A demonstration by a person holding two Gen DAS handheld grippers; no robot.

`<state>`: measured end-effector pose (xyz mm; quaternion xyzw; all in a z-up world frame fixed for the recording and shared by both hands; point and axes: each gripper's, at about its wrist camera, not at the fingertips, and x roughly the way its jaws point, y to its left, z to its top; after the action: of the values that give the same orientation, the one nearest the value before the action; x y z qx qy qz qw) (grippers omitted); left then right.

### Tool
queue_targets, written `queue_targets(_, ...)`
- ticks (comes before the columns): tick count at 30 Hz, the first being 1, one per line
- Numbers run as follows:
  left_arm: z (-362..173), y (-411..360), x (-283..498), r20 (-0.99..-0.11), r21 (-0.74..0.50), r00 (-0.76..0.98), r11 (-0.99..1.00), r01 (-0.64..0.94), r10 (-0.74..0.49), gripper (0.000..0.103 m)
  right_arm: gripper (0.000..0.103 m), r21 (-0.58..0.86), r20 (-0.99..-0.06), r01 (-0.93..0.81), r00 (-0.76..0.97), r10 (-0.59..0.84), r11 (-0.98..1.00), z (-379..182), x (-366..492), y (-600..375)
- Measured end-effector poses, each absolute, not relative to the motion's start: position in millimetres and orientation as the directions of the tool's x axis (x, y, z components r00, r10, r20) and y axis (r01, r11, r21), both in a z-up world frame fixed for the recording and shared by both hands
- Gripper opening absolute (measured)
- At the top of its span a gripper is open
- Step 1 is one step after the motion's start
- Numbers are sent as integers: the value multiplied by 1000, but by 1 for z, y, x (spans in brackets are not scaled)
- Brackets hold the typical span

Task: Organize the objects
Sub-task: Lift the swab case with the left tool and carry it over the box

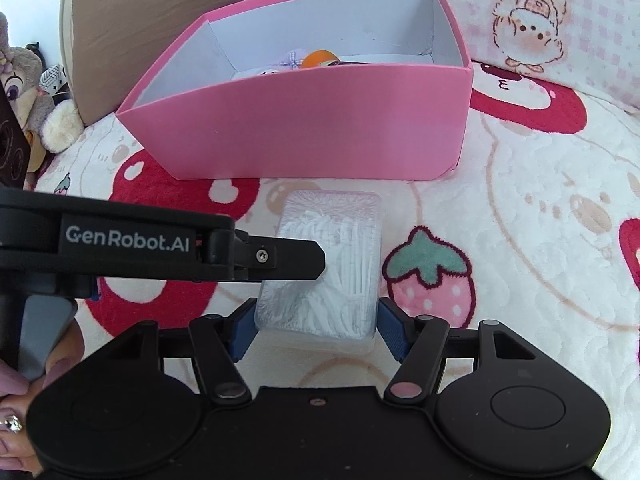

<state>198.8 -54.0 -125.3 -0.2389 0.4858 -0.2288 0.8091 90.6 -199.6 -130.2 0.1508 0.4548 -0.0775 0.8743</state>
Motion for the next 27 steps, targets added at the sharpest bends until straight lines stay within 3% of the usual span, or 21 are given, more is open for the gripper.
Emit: queue_targets(27,-23,-30,155,-644,-505,490,808,305,-587,32,68,224,-717,292,695,-46,930,-50,59,-153)
